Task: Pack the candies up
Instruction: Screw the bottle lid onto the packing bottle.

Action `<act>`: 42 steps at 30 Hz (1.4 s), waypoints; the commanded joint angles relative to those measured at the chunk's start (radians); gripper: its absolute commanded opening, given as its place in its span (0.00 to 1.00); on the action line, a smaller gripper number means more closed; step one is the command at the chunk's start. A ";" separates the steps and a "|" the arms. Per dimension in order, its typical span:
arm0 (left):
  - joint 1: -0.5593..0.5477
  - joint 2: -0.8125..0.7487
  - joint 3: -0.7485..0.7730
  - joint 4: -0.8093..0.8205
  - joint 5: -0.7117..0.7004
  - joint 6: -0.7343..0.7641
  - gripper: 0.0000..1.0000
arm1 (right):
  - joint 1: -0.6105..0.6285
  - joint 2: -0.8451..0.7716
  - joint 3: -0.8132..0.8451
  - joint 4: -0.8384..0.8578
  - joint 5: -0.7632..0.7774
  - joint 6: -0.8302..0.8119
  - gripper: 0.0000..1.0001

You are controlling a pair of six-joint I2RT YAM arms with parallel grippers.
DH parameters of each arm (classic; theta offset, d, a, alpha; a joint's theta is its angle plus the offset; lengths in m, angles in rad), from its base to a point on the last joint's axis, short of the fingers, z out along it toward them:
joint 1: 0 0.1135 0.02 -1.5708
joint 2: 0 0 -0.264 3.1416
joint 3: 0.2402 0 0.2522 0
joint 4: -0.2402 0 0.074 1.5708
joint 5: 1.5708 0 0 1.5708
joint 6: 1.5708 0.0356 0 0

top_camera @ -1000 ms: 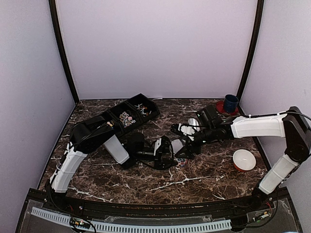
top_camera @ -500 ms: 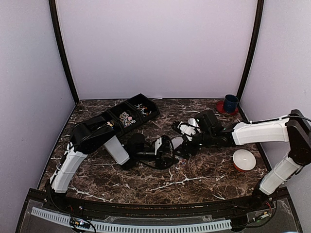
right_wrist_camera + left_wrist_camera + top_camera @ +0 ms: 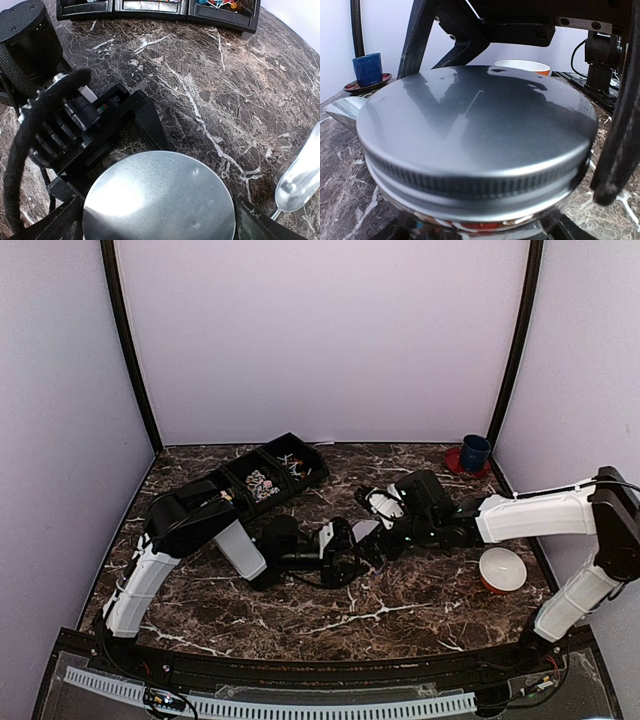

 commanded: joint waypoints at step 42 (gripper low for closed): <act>-0.014 0.086 -0.022 -0.236 0.246 -0.019 0.76 | -0.158 0.071 0.223 -0.385 -0.506 -0.693 0.94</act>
